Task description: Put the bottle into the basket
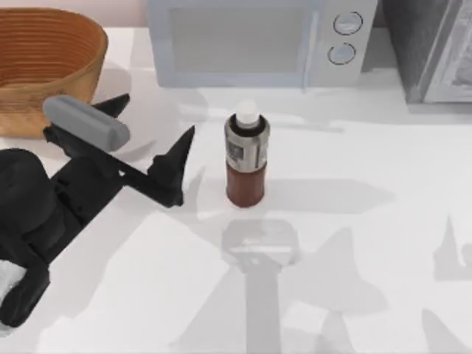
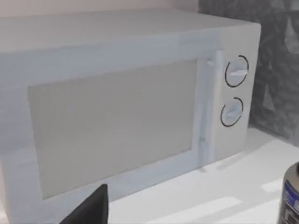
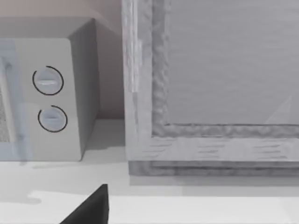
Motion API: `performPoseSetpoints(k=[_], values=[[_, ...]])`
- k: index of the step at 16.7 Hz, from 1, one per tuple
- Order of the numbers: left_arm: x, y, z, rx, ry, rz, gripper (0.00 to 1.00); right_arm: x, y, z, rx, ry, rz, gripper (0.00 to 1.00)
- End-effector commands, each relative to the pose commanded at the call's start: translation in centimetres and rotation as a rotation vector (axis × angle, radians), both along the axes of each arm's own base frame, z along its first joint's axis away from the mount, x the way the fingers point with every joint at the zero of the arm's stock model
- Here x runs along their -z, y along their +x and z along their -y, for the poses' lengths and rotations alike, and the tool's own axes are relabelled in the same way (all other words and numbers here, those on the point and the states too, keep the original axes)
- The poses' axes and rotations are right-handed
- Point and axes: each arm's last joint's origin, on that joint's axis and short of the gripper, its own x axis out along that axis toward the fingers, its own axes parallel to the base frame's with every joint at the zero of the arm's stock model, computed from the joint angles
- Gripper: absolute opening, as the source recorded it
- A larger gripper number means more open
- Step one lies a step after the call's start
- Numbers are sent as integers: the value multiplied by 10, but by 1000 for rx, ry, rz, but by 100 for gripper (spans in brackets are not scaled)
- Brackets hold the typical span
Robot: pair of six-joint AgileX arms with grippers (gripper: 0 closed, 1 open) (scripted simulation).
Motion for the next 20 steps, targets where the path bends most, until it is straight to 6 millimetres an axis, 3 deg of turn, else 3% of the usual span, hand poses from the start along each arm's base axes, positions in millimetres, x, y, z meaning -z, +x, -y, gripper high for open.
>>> performPoseSetpoints(k=[5, 9, 20], values=[[45, 12, 31, 128, 3, 7, 100, 0, 0, 0, 0, 0, 0, 100], [71, 13, 43, 187, 5, 9, 100, 0, 0, 0, 0, 0, 0, 100], [79, 19, 51, 199, 6, 8, 100, 0, 0, 0, 0, 0, 0, 100]])
